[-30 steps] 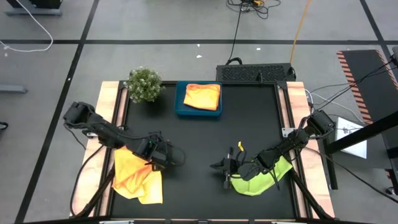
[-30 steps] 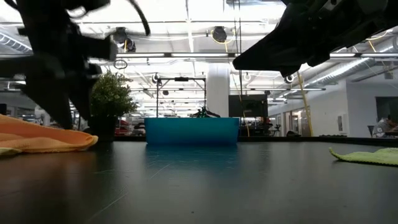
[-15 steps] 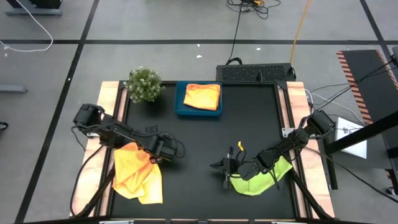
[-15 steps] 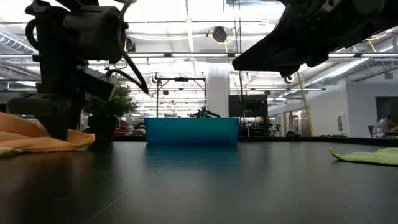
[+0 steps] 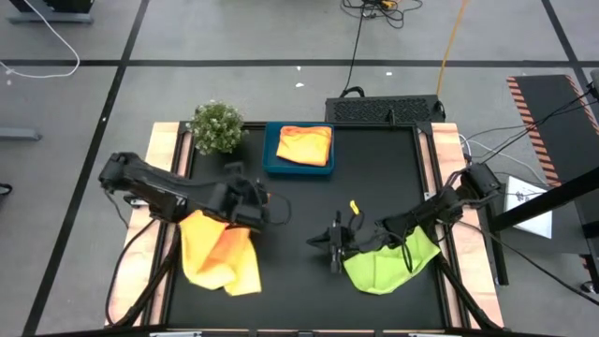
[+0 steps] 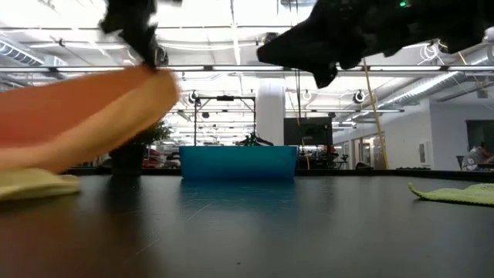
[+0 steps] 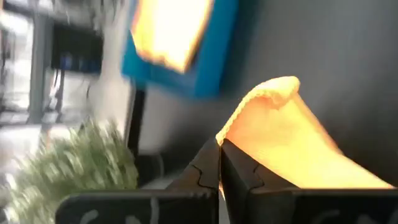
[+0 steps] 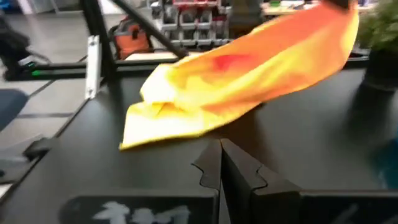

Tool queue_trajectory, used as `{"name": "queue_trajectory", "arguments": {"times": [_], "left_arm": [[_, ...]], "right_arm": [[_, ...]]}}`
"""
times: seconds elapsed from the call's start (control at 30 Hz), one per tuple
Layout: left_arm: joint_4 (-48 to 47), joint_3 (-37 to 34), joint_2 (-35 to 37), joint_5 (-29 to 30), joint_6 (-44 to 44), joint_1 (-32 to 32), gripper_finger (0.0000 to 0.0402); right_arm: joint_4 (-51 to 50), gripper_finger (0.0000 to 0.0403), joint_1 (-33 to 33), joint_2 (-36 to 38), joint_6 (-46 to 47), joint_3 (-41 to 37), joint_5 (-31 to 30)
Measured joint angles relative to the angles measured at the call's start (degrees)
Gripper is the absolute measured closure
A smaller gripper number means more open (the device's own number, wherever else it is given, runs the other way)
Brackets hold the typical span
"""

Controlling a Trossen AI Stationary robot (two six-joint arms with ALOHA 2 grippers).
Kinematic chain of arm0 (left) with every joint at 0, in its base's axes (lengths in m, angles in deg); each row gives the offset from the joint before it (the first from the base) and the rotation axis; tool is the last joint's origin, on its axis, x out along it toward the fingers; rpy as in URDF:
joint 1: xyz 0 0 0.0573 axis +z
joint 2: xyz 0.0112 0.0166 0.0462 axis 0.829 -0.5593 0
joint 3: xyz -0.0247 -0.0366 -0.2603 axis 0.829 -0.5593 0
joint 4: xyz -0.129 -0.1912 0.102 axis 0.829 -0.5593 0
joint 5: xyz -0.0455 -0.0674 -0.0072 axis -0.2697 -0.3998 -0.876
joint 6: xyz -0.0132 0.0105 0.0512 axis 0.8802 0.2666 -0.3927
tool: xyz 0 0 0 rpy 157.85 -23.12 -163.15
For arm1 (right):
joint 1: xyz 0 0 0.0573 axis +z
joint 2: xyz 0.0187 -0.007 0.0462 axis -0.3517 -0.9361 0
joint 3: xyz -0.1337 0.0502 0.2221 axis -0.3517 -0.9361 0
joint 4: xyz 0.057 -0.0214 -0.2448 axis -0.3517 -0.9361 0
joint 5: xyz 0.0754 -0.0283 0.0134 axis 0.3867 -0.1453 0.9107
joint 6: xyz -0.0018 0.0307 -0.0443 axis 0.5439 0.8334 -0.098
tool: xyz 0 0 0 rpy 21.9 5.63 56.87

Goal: Fold microfiber towels
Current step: Fold the orange microfiber towel

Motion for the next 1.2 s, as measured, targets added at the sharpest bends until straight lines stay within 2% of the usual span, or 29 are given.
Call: {"name": "queue_trajectory", "arguments": {"times": [0.1,0.23,0.43,0.53,0.67,0.9,1.2], "left_arm": [[5.7,5.6,2.2,0.2,-4.9,-0.9,0.0398],[12.5,8.9,4.4,0.0,-11.0,-1.7,0.0396],[16.8,9.3,5.0,-5.9,-13.0,-2.0,0.0396],[16.9,9.3,4.2,-6.5,-12.5,-2.2,0.0394],[17.1,9.2,3.1,-7.8,-12.5,-2.6,0.0398],[17.6,9.3,2.4,-8.0,-13.2,-2.6,0.0393],[17.7,9.3,2.3,-8.1,-13.2,-2.6,0.0389]], "right_arm": [[2.4,0.0403,-1.7,0.0,-2.0,0.0,0.2],[7.5,0.0384,-3.0,0.0,-7.5,0.0,0.2],[12.5,0.0296,-3.4,0.0,-12.5,0.7,3.2],[12.5,0.0246,-3.3,0.0,-17.8,2.2,3.0],[8.1,0.0200,-3.2,0.1,-28.0,6.1,-1.6],[0.3,0.0198,-3.5,0.0,-41.7,10.5,-14.4],[-0.3,0.0219,-3.4,0.0,-47.4,12.4,-18.4]]}}
